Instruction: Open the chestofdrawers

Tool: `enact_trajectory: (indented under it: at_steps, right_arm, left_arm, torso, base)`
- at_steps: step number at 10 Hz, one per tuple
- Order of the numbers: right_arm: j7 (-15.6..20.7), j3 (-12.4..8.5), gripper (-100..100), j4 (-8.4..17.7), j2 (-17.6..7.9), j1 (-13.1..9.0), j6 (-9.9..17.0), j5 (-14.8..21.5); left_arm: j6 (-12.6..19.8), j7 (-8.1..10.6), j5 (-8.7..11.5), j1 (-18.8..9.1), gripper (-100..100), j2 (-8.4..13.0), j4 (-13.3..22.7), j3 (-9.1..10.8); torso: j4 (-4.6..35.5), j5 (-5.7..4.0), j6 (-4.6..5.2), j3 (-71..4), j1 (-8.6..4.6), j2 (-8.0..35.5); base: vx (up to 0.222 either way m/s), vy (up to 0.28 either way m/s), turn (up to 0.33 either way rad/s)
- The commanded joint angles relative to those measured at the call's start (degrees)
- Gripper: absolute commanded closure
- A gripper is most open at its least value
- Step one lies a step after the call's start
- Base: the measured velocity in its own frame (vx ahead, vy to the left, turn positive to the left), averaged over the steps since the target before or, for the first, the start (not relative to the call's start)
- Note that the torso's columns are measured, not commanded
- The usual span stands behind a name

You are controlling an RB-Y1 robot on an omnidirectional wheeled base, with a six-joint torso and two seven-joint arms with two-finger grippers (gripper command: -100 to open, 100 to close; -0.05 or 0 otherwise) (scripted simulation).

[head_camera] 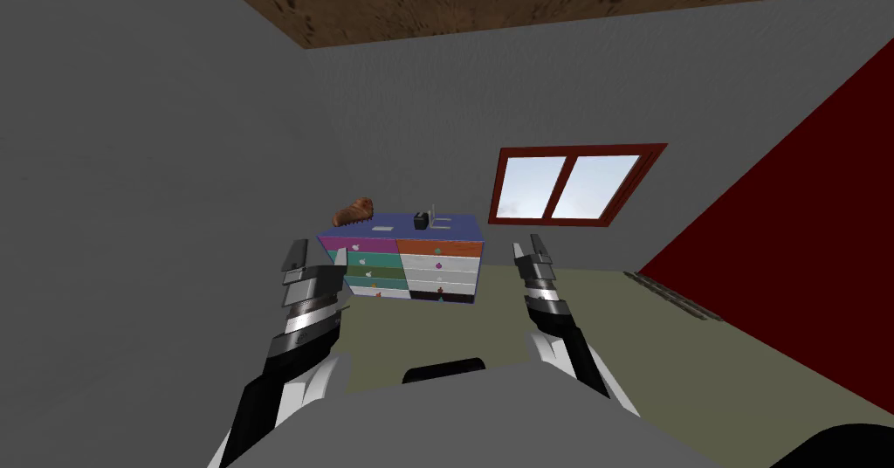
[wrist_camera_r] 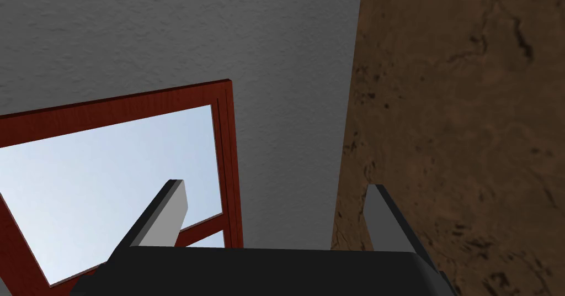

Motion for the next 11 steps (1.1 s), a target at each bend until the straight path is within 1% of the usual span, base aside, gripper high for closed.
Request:
enact_trajectory:
  at_steps: [1,3,9,10,11]
  right_arm:
    - [0.00,0.00,0,0.00,0.00,0.00,0.00,0.00]
    - [0.00,0.00,0,-0.01,0.00,0.00,0.00,0.00]
    - [0.00,0.00,0,-0.02,0.00,0.00,-0.01,0.00]
    - [0.00,0.00,0,-0.02,0.00,0.00,-0.01,0.00]
    - [0.00,0.00,0,0.00,0.00,0.00,0.00,0.00]
  left_arm:
    - [0.00,0.00,0.00,0.00,0,0.00,0.00,0.00]
    - [0.00,0.00,0.00,0.00,0,0.00,-0.01,0.00]
    - [-0.01,0.00,0.00,0.00,0,0.00,-0.02,0.00]
    - [-0.09,0.11,-0.04,-0.38,-100,2.70,0.72,0.03]
    - [-0.18,0.21,-0.08,-0.77,-100,4.32,1.45,0.07]
  torso:
    - [2.35,0.00,0.00,-4.67,0.00,2.32]
    - [10.06,0.00,0.00,-20.14,0.00,10.03]
    - [35.37,0.00,0.00,-70.73,0.00,35.39]
    - [39.60,0.00,0.00,-79.19,0.00,39.62]
    - [41.48,0.00,0.00,-83.15,-0.01,41.53]
  base:
    - [0.000,0.000,0.000]
    - [0.000,0.000,0.000]
    - [0.000,0.000,0.000]
    - [0.012,-0.010,0.002]
    - [0.016,-0.019,0.003]
